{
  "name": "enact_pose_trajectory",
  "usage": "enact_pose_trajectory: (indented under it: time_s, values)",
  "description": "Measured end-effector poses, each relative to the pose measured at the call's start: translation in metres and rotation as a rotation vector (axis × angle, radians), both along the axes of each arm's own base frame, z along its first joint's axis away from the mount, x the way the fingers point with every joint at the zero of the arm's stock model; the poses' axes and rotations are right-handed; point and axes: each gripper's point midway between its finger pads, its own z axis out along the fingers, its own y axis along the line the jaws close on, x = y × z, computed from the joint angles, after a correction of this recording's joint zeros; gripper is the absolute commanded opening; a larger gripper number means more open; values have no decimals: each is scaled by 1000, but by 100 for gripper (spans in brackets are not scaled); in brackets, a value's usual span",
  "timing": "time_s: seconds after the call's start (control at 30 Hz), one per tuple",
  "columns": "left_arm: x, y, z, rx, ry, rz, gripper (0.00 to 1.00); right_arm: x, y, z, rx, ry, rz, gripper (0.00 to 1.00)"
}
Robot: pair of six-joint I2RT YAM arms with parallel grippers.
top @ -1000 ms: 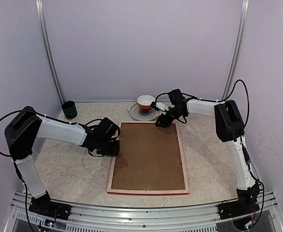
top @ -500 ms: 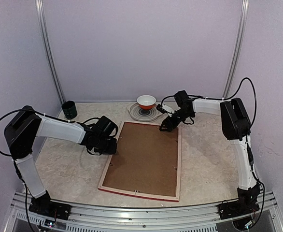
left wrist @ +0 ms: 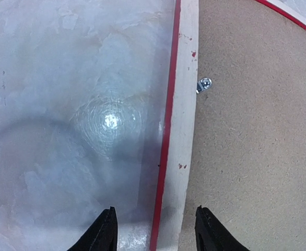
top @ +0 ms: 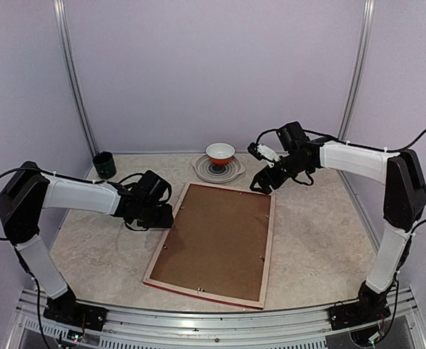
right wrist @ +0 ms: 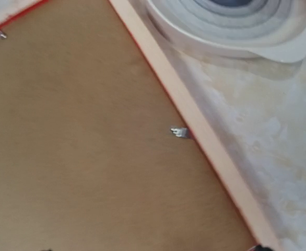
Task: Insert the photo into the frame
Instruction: Rotate the photo frame at the center of the board.
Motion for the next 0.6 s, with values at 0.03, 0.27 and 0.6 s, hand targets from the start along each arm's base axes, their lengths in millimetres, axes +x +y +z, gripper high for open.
enact_pose_trajectory:
  time_s: [0.03,0.27,0.6]
  values:
    - [-2,0,0,1,5,-2,54,-5,1,2,1,-5,-7,86]
    - [-47,-10,25,-14,15,-75,62,-6,-19,-25,-80,31,-98,87]
    - [-134,5,41,-70,94,-125,63,80,-22,-48,-125,2,-119,83]
